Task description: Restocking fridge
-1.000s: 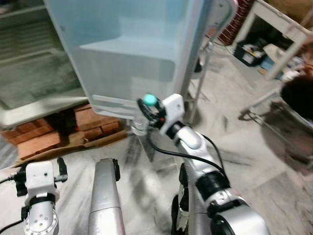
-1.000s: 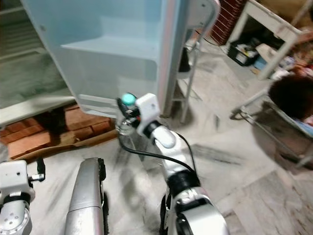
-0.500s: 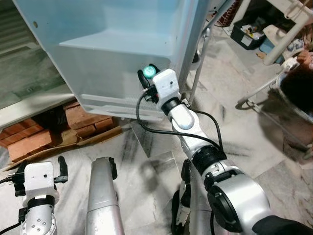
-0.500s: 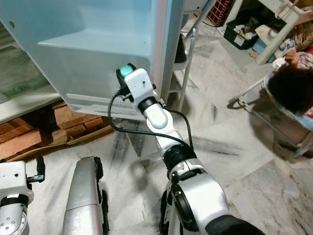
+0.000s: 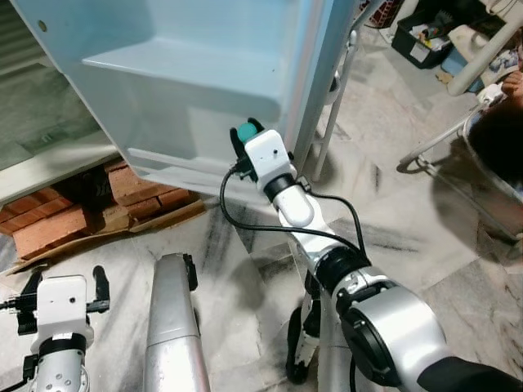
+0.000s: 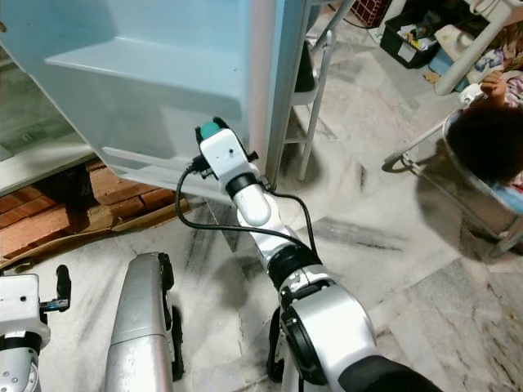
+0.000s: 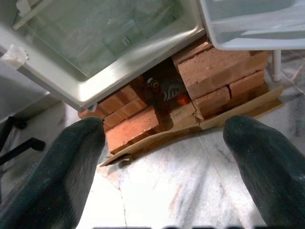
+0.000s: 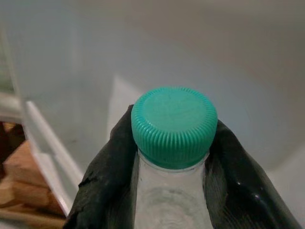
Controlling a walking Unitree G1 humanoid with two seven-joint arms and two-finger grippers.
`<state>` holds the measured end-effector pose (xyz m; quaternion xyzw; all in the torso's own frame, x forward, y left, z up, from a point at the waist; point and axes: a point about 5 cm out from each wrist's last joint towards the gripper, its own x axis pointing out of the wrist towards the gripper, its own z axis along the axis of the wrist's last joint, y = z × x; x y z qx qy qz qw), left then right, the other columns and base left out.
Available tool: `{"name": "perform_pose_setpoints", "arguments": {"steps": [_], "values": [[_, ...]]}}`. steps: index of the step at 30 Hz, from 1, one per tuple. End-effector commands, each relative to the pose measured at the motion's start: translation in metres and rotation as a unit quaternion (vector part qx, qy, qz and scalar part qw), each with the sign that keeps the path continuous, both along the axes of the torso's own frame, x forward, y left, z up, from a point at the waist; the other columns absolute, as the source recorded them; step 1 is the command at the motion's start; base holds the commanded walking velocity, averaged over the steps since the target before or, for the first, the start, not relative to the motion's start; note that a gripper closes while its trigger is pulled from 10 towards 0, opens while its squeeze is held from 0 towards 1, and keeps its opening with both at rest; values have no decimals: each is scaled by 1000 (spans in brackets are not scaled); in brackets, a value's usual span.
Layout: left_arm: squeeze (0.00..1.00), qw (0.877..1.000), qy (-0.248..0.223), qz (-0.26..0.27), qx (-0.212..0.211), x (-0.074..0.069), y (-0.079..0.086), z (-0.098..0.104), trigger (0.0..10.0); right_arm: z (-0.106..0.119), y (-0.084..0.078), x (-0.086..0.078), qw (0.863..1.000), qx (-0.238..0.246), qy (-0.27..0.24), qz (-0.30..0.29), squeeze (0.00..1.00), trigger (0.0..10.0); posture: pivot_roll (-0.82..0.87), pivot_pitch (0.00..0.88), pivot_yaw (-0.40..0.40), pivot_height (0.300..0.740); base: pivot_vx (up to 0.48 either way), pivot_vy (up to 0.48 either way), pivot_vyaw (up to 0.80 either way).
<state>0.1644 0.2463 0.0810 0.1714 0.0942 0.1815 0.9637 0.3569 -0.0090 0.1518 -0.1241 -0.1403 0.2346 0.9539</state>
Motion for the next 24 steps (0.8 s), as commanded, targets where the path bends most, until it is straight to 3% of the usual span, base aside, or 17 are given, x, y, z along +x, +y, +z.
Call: {"name": "perform_pose_setpoints", "arguments": {"steps": [1,5,6,7,15,18,24], "values": [[0,1000,16,3,1,-6,0,-4,10000,-22,-8,-2,998,-15,50,-22,0,10000,217,353,-37,535,0,0,0],[0,1000,18,2,0,-6,0,-3,10000,-31,-13,-2,996,-11,84,-27,0,10000,215,354,-37,535,0,0,0],[0,1000,17,2,0,-5,0,-3,10000,-31,-15,-2,996,-4,88,-30,541,10000,216,353,-38,535,0,0,0],[0,1000,17,2,0,-5,0,-3,10000,-31,-16,-1,995,-1,91,-32,1000,10000,216,351,-39,535,0,0,0],[0,1000,17,1,-1,-3,-1,-4,10000,-29,-18,1,996,-6,87,-34,1000,10000,211,346,-41,535,0,0,0],[0,1000,18,2,-1,-1,0,-4,10000,-19,-16,4,998,-3,61,-32,1000,10000,210,342,-42,535,0,0,0],[0,1000,17,2,-2,2,0,-6,10000,0,-17,9,998,40,37,-35,1000,10000,207,325,-42,535,0,0,0]]}}
